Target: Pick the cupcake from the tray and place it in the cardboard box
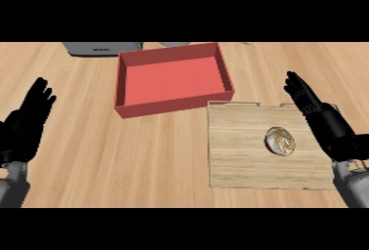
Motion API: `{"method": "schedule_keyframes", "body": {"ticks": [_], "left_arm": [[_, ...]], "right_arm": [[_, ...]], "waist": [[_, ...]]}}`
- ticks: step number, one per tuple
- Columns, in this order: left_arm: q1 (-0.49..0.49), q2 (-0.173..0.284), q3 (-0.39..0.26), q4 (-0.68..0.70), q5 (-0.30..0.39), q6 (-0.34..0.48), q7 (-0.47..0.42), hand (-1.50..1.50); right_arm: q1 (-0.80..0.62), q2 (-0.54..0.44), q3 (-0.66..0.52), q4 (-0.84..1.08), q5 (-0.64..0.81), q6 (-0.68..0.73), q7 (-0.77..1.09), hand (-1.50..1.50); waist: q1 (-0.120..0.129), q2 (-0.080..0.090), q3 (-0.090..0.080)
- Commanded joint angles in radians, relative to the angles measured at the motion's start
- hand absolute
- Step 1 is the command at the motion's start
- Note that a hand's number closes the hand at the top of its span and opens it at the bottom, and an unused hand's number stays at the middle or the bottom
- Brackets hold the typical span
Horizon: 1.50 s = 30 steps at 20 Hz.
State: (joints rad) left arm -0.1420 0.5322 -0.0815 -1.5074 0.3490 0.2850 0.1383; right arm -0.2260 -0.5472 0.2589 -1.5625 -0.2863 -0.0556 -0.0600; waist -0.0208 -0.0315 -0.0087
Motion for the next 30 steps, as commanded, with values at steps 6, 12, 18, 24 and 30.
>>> {"method": "schedule_keyframes", "body": {"ticks": [6,12,18,24,30], "left_arm": [[-0.087,-0.068,-0.237,-0.078,-0.137,-0.143,-0.108,0.0],[-0.08,-0.081,-0.257,-0.058,-0.127,-0.148,-0.072,0.0],[-0.076,-0.133,-0.294,-0.016,-0.179,-0.141,-0.098,0.0],[-0.084,-0.127,-0.261,-0.013,-0.175,-0.183,-0.103,0.0],[-0.068,-0.152,-0.256,-0.037,-0.186,-0.192,-0.086,0.0]], "right_arm": [[0.168,0.005,0.024,0.074,-0.012,0.088,-0.04,-1.5],[0.197,-0.198,0.075,0.071,0.528,-0.185,-0.267,-1.5],[0.36,-0.328,0.019,-0.096,0.661,-0.311,-0.31,-1.5],[0.462,-0.515,-0.073,-0.41,0.597,-0.095,-0.033,-1.5],[0.466,-0.556,-0.097,-0.507,0.492,0.101,0.109,-1.5]], "waist": [[-0.012,0.036,0.01],[-0.038,0.03,0.009],[-0.024,0.025,0.007],[-0.008,0.027,0.006],[0.015,0.03,0.008]]}}
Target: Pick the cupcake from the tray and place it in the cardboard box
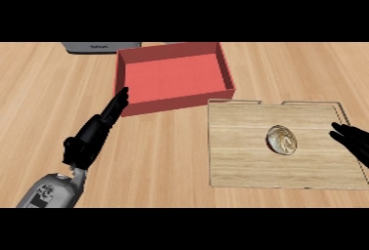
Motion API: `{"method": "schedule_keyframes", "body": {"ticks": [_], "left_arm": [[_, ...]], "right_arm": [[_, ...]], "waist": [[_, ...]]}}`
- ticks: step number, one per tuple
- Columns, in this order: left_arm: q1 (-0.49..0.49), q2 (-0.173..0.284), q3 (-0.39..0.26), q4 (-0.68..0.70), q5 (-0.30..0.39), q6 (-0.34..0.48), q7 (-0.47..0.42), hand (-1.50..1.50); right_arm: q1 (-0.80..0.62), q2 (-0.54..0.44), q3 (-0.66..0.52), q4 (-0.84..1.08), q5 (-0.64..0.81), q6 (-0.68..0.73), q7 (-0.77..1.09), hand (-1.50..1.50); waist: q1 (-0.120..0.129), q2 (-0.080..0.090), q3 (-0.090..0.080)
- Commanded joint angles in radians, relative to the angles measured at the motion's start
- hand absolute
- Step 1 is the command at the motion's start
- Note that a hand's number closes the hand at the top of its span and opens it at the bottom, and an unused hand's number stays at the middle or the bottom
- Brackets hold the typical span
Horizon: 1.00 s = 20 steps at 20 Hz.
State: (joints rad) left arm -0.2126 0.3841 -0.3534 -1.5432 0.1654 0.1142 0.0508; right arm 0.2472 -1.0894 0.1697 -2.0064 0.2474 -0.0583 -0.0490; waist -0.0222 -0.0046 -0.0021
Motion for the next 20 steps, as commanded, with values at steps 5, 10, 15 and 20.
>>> {"method": "schedule_keyframes", "body": {"ticks": [5,10,15,20], "left_arm": [[0.0,-0.057,0.013,-0.006,-0.053,-0.026,0.012,0.0],[-0.032,-0.112,0.033,0.047,-0.095,-0.025,0.02,0.0],[-0.017,-0.137,0.061,0.057,-0.123,-0.046,-0.016,0.0],[-0.036,-0.092,0.129,0.066,-0.09,-0.149,-0.001,0.0]], "right_arm": [[0.004,0.073,-0.026,-0.054,-0.019,0.169,0.133,-1.5],[-0.146,0.192,0.031,0.016,0.017,0.25,0.209,-1.5],[-0.22,0.257,0.039,0.09,0.103,0.32,0.25,-1.5],[-0.274,0.386,0.103,0.233,0.221,0.306,0.232,-1.5]], "waist": [[0.017,0.003,0.002],[0.023,0.005,0.002],[0.023,0.005,0.002],[0.023,0.005,0.002]]}}
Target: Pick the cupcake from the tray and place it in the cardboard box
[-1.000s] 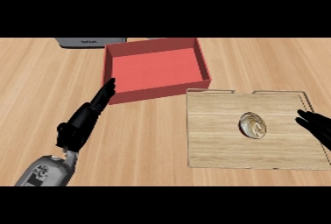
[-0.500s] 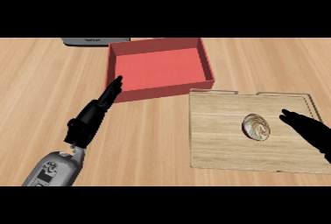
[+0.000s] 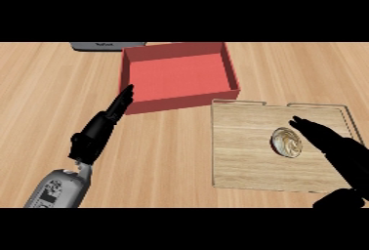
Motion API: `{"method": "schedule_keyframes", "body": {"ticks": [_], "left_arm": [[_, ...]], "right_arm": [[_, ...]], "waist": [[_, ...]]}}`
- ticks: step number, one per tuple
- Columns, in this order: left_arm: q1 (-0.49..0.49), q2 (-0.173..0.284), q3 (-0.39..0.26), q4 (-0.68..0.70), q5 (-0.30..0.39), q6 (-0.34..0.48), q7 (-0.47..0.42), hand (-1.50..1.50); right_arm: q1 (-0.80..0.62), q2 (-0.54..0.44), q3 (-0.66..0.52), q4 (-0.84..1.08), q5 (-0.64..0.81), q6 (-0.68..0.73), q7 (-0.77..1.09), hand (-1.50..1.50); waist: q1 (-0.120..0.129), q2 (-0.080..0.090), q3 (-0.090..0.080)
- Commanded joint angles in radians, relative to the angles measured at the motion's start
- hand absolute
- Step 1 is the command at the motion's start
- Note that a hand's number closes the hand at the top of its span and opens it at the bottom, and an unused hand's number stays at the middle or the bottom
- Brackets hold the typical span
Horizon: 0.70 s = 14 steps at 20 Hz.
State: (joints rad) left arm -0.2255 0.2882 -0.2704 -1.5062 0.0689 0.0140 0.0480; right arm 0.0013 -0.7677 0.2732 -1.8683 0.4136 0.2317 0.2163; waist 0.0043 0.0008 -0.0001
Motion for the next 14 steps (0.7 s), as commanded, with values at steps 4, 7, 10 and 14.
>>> {"method": "schedule_keyframes", "body": {"ticks": [4,7,10,14], "left_arm": [[0.078,-0.041,-0.008,-0.057,-0.072,-0.006,0.005,0.0],[-0.04,-0.085,0.044,0.1,-0.064,-0.045,-0.036,0.0],[0.085,-0.106,-0.004,-0.059,-0.113,-0.021,0.015,0.0],[0.02,-0.077,0.094,-0.018,-0.097,-0.099,0.034,0.0]], "right_arm": [[-0.036,0.147,0.017,0.166,0.144,-0.023,-0.083,-1.5],[-0.01,0.147,-0.045,0.134,0.141,-0.014,-0.121,-1.5],[-0.083,0.18,-0.054,0.139,0.174,0.068,-0.086,-1.5],[-0.082,0.232,-0.084,0.228,0.248,0.065,-0.154,-1.5]], "waist": [[0.0,-0.001,0.0],[-0.01,0.0,0.0],[-0.002,-0.001,0.0],[-0.004,-0.001,0.0]]}}
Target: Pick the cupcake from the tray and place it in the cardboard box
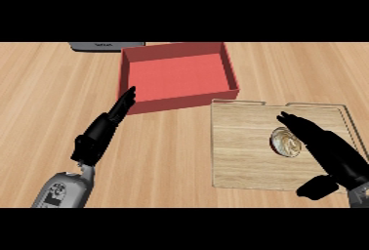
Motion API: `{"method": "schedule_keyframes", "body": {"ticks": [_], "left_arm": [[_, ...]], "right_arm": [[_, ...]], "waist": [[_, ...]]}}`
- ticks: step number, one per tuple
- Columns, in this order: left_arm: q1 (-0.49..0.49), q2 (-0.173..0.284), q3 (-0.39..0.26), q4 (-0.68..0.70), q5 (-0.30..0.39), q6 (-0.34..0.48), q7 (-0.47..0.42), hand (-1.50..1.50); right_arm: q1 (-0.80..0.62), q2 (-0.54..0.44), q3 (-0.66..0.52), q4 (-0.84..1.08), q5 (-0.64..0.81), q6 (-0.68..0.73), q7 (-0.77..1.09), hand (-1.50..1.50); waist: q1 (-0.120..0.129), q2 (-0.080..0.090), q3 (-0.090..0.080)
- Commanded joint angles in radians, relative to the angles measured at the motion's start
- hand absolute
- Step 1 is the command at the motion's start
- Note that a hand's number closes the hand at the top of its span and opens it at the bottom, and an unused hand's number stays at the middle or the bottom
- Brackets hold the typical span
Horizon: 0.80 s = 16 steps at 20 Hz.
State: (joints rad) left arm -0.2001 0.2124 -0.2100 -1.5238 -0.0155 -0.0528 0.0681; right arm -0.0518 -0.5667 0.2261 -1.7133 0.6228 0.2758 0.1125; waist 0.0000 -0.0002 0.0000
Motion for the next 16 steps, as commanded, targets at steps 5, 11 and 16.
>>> {"method": "schedule_keyframes", "body": {"ticks": [5,11,16], "left_arm": [[-0.007,-0.061,0.027,0.056,-0.071,-0.003,-0.032,0.0],[0.033,-0.081,0.033,0.003,-0.08,-0.035,-0.033,0.0],[0.023,-0.057,0.095,-0.053,-0.063,-0.092,0.03,0.0]], "right_arm": [[-0.005,0.081,-0.001,0.079,0.119,0.037,-0.054,-1.5],[-0.094,0.118,-0.051,0.161,0.147,0.111,-0.048,-1.5],[-0.031,0.154,-0.051,0.17,0.229,0.075,-0.098,-1.5]], "waist": [[-0.002,0.0,0.0],[0.002,0.0,0.0],[0.0,0.0,0.0]]}}
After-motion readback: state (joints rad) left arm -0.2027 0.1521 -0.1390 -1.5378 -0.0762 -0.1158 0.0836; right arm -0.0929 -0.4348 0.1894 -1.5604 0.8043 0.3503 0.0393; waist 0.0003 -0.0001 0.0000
